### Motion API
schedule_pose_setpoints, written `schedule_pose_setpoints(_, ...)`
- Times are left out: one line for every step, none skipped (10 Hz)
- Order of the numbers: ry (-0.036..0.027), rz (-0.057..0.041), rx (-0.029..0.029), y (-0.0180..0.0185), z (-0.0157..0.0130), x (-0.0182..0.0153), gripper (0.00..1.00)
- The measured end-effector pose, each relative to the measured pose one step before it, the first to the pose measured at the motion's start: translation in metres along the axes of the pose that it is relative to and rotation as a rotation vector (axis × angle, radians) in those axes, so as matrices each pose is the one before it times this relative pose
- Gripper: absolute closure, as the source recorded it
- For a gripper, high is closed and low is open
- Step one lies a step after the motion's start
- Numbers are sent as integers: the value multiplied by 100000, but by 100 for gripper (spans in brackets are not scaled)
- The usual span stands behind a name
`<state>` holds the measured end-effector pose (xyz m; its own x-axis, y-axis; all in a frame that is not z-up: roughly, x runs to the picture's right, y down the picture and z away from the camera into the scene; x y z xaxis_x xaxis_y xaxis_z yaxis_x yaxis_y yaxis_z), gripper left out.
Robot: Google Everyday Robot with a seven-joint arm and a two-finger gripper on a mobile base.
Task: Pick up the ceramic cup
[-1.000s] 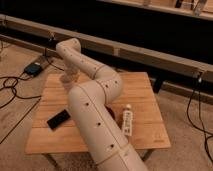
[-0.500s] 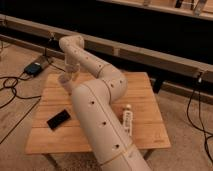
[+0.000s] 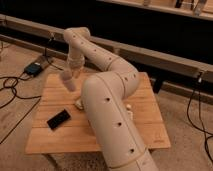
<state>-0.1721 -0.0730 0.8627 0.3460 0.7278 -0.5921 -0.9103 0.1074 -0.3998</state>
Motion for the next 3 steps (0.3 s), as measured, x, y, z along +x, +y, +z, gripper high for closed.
schedule_pose_setpoints(689, 635, -1293, -200, -590, 1039, 100)
schedule_pose_setpoints(480, 1097, -859, -269, -443, 870, 100)
schedule_pose_setpoints(659, 1092, -722, -318, -380, 1075, 100)
